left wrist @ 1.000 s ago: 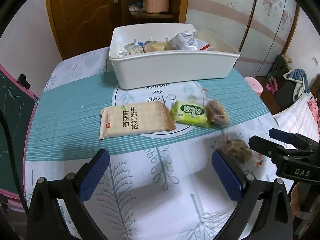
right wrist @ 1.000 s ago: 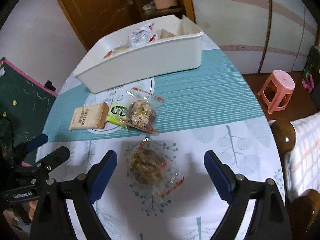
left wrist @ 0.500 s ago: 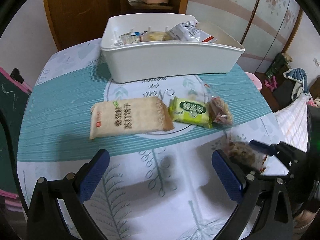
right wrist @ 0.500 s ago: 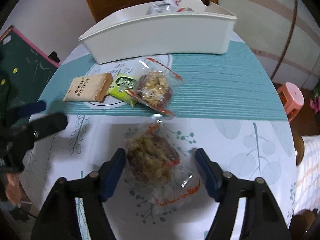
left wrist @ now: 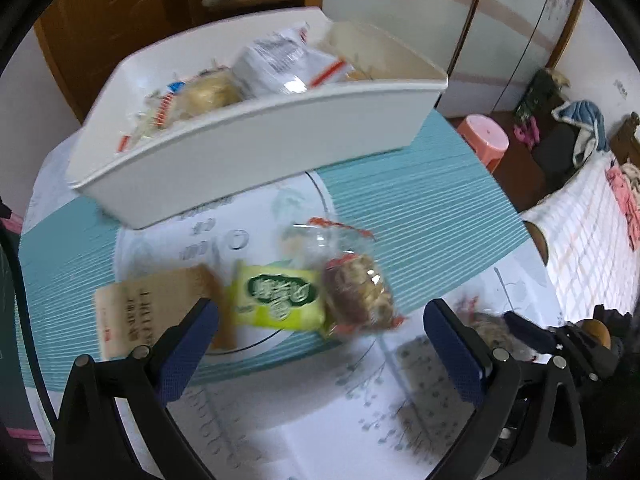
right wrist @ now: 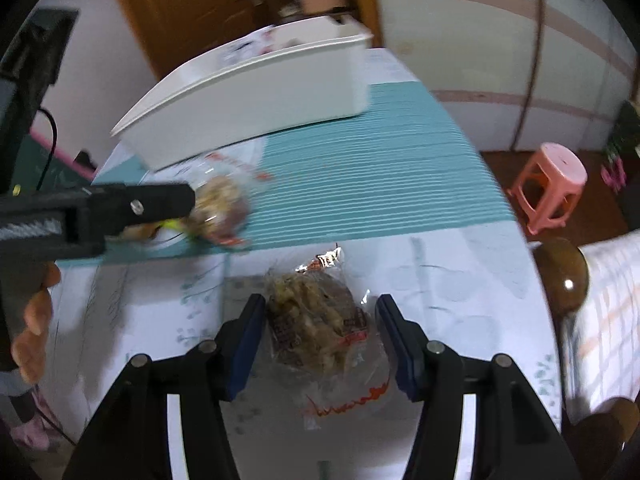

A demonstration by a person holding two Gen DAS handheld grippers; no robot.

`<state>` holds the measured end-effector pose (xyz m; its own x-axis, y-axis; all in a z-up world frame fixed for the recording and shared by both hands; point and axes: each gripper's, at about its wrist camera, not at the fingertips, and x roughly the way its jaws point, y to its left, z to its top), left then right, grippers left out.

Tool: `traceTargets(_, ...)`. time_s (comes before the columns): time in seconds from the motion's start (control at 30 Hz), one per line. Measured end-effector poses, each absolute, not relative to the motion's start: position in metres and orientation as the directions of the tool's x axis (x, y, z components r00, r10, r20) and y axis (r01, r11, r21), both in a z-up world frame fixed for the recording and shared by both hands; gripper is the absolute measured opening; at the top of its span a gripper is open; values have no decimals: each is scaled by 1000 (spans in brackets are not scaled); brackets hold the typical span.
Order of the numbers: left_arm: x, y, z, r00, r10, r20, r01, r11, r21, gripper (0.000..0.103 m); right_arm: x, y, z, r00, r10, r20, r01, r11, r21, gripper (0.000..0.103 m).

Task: Organize snacks
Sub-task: 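Grasp the clear nut-cake bag with the left tool while the right tool grasps another nut bag, then lift both nut bags up over the white bin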

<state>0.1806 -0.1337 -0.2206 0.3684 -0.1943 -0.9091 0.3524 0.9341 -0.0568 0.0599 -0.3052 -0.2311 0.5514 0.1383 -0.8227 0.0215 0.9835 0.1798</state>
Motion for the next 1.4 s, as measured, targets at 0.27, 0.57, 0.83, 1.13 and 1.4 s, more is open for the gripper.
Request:
traceTargets(0.27,188,-177,-241,358,-90,-929,379,924,56,74,59,-326,-233,571,137,-809,55,977,205,57)
traceTargets(0.57,164,-207,-239,441,-28,-897,462,864,200,50,56,-326,-233,579,141,-803,51,977,208,57)
traceTargets(0.83,122,-204,-232,463,-31,-886,497,837,230,49,54,-327,-233,577,134,-806,58,977,204,57)
traceTargets(1.13,99,-177,-228,439,-106,-892,499,855,144,44,47,-325,-232,565,113,-817,68,981,183,57)
traceTargets(1.4,94,-142,-198,484,-138,-864,440,892,104,44,35,-319,-222,574,124,-810,63,979,195,56)
